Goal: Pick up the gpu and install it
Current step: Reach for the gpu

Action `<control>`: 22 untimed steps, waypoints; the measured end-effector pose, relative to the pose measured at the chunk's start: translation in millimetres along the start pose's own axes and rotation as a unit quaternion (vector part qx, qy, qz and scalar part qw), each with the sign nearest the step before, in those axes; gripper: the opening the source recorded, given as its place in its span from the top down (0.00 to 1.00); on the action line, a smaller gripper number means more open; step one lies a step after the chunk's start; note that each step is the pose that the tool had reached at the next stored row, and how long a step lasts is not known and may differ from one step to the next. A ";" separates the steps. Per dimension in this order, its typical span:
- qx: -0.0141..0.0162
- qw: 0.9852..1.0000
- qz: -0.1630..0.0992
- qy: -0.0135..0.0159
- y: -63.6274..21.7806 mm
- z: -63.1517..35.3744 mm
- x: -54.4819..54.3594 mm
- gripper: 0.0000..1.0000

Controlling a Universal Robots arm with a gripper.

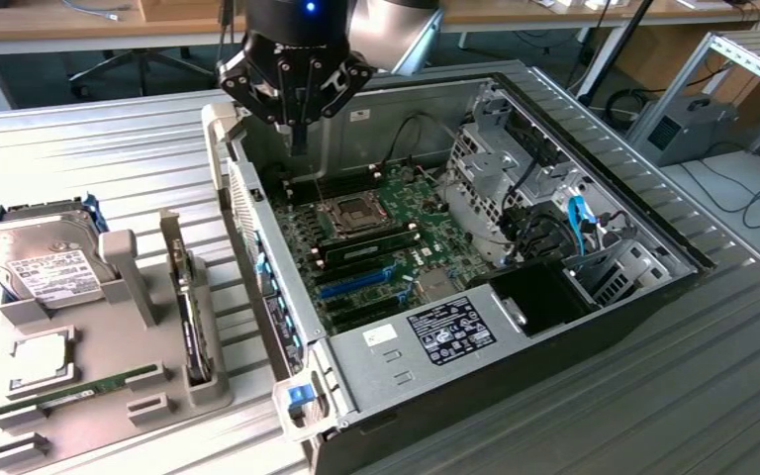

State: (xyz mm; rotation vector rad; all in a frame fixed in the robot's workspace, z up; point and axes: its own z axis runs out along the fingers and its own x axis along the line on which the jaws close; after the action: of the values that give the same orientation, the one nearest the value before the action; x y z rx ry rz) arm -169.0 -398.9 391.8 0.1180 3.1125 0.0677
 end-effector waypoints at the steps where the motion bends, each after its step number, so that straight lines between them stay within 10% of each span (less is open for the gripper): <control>1: 0.000 1.000 0.000 0.000 -0.1 0.0 0.7 0.89; 22: 0.000 1.000 0.000 0.000 -0.6 0.3 7.2 0.89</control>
State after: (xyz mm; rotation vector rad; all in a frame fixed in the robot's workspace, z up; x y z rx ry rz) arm -176.1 -398.9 391.3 0.1181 3.1125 0.0677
